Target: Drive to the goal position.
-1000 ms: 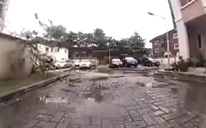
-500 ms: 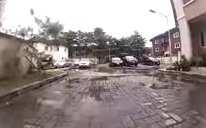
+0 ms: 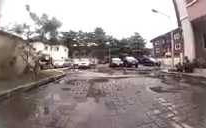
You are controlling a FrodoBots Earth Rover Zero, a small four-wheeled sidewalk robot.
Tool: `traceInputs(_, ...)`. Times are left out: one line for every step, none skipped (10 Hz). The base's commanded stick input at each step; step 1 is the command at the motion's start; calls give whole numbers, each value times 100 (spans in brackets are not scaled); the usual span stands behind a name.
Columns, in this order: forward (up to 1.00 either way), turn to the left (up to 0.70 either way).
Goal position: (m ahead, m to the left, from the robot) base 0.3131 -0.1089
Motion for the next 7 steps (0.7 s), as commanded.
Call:
traceInputs(50, 0)
traceInputs(50, 0)
traceInputs(50, 0)
traceInputs(50, 0)
traceInputs(50, 0)
traceInputs(50, 0)
traceInputs(50, 0)
